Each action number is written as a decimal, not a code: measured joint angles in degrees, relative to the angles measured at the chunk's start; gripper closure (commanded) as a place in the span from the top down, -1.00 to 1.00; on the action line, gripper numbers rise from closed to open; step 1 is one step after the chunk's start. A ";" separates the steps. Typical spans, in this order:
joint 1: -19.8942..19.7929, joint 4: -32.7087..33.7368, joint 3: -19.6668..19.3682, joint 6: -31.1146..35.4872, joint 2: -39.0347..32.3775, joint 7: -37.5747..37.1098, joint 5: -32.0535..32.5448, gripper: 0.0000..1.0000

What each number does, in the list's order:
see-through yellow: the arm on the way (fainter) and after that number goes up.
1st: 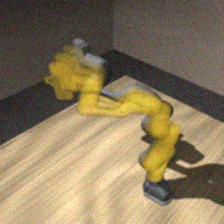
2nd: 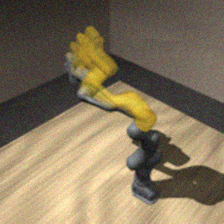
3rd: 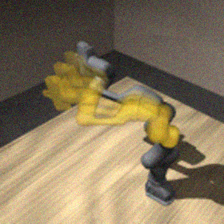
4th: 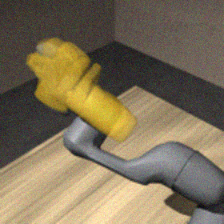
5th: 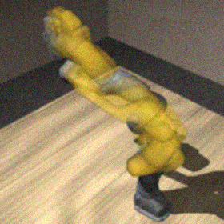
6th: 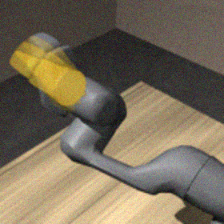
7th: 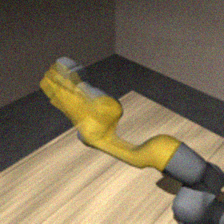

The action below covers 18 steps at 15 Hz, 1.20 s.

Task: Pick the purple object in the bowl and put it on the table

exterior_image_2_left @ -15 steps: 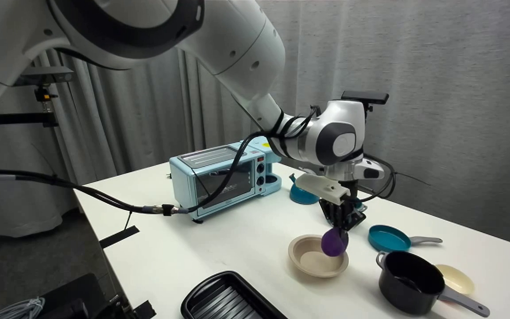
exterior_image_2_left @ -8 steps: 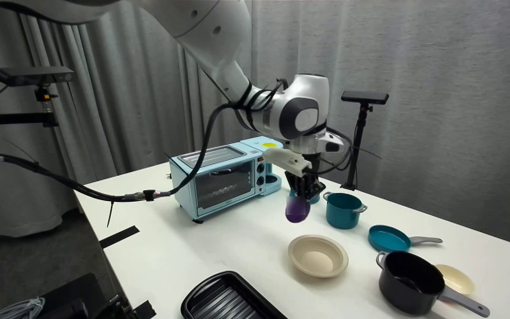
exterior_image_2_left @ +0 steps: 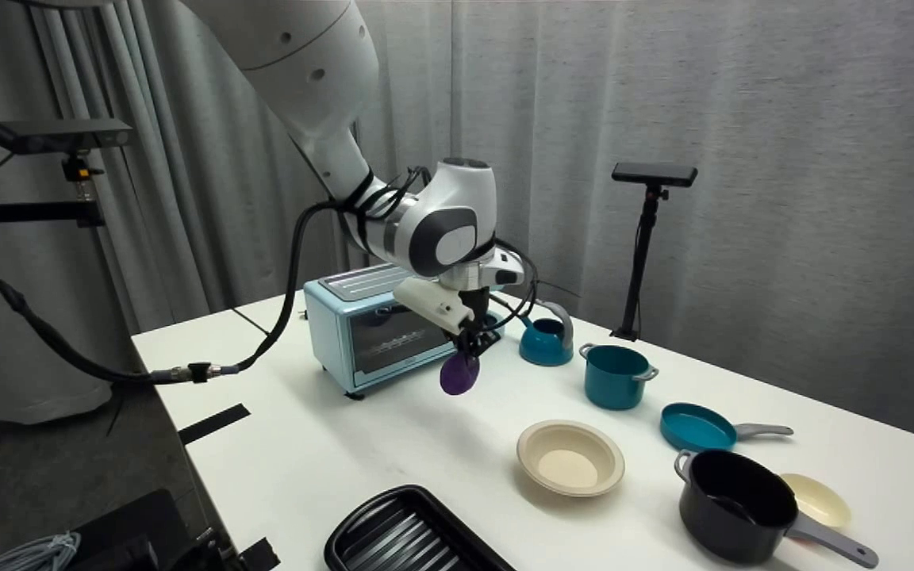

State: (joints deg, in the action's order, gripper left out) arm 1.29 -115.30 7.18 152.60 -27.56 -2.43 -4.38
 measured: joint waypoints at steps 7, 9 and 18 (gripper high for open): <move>0.44 -3.18 -0.36 7.46 -3.37 0.31 0.00 -0.24; 0.05 -3.07 -0.58 7.45 -3.76 0.31 0.00 -0.09; -4.41 -1.40 0.55 0.06 -2.81 4.61 -2.29 1.00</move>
State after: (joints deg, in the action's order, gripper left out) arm -3.12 -116.70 7.73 152.66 -30.37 2.18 -6.67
